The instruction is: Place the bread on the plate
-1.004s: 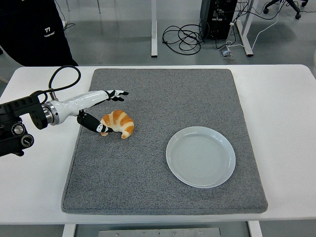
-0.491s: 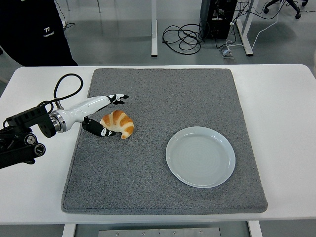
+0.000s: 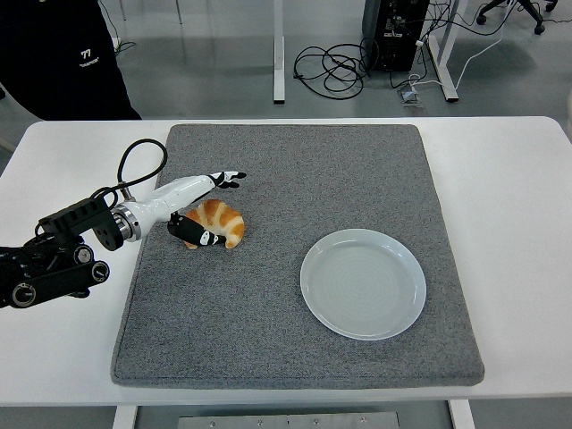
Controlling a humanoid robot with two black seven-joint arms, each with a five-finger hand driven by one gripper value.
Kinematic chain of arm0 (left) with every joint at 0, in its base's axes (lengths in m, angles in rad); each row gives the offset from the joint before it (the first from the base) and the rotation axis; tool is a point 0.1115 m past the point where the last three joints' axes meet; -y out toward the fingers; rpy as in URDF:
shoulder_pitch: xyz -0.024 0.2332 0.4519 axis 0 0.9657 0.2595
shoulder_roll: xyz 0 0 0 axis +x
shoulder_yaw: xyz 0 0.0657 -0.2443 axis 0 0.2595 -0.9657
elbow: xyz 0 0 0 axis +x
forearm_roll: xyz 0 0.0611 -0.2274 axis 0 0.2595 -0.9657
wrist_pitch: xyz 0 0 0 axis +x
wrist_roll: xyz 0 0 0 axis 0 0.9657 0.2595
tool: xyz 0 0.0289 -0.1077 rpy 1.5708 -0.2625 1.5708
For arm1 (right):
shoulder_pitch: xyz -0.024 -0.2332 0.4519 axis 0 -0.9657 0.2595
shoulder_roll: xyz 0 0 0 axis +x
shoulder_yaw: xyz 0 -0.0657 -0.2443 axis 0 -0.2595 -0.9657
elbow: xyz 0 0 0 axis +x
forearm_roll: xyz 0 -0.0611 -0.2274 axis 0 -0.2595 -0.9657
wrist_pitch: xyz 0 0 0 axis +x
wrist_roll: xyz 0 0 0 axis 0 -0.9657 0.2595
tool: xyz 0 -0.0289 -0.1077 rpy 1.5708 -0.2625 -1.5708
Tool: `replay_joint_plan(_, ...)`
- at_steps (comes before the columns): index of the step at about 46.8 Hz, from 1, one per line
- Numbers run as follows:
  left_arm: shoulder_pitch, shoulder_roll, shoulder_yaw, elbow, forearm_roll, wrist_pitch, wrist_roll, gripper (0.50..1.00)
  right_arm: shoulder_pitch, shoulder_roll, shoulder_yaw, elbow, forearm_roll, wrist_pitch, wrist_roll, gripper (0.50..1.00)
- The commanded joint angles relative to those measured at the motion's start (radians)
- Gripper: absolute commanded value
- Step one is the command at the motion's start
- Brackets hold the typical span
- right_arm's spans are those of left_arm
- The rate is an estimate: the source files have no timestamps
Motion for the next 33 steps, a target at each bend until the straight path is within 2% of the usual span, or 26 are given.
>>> replay_joint_plan(1, 0.009, -0.003, 0.0, 0.001, 0.0, 0.0, 0.0, 0.893, 0.0, 0.0, 0.0, 0.0, 0.0, 0.0, 0.0, 1.0)
replay_joint_plan(13, 0.041, -0.004, -0.012, 0.034, 0.002, 0.012, -0.002, 0.892, 0.002, 0.0, 0.0, 0.0, 0.0, 0.0, 0.0, 1.0)
replay_joint_plan(23, 0.059, -0.026, -0.027, 0.077, 0.0, 0.017, -0.032, 0.875, 0.002, 0.0, 0.0, -0.001, 0.0, 0.0, 0.0, 1.0)
replay_joint_plan(33, 0.059, -0.033, -0.029, 0.087, 0.0, 0.024, -0.034, 0.727, 0.002, 0.0, 0.002, 0.0, 0.0, 0.0, 0.0, 1.0)
